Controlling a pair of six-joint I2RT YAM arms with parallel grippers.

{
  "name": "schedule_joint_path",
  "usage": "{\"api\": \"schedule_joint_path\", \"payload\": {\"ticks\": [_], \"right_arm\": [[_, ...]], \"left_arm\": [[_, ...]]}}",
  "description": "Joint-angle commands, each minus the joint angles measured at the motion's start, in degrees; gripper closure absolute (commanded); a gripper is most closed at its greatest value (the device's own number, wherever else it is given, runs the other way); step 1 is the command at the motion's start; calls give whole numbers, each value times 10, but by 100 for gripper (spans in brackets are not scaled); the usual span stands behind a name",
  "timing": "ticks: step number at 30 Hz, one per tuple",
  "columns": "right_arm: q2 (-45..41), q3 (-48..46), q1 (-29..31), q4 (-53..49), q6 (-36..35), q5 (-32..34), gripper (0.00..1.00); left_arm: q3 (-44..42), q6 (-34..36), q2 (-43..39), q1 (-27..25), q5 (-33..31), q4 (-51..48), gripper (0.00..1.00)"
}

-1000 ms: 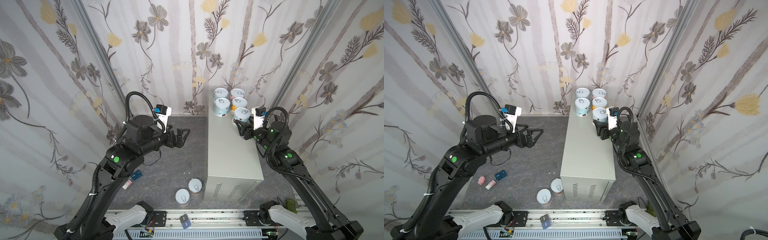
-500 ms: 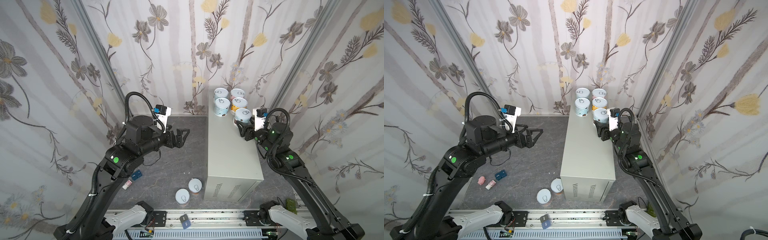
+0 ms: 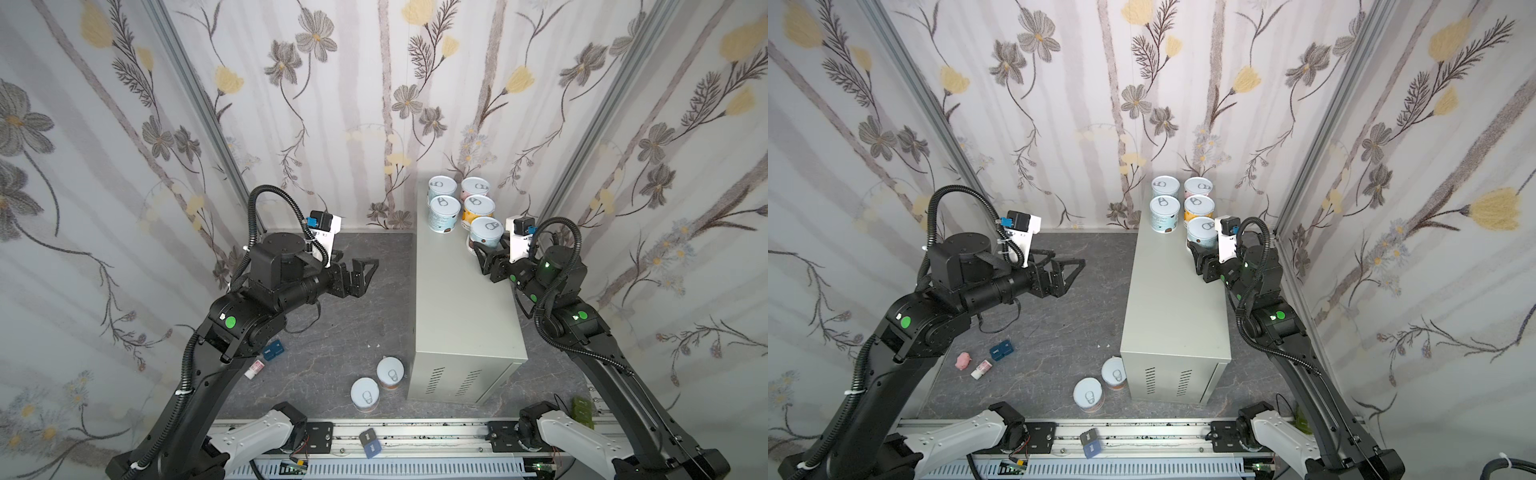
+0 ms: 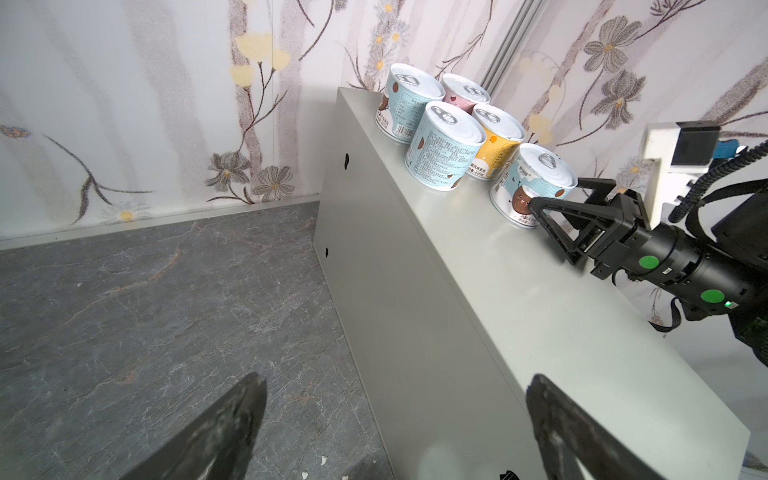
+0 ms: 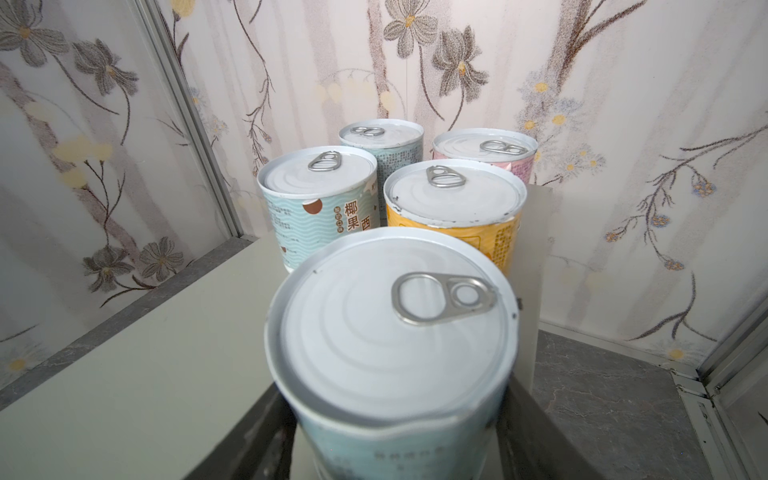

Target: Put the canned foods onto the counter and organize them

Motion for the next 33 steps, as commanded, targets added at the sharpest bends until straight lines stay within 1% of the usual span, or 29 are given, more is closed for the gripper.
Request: {"api": "schedule_joint_path", "payload": {"ticks": [1,6,8,14,16,23,30,33], "right_arm": [[1,-1,2,-2,-6,-11,33],[-1,-4,5,-2,-7,-14,33],[-1,-5,6,-3,-7,-12,31],[-13,-5,3,0,1,-12,7],[-22,-4,0,-1,7,-14,1],[-64,-10,-55,-1,60,-58,0],[-84,-14,-157,0,133,-108,0],[-75,-15,-183,1,140,-113,0]], "left_arm": [[-2,1,-2,0,-4,20,0],[-3,0,-2,1,-4,21,0],[-3,0,-1,1,-4,20,0],[0,-1,2,0,-2,22,0],[1,-1,2,1,-2,22,0],[11,-1,12,0,0,15,0],[-14,-11,7,1,-17,-10,0],[-31,-19,-8,0,-22,-12,0]]}}
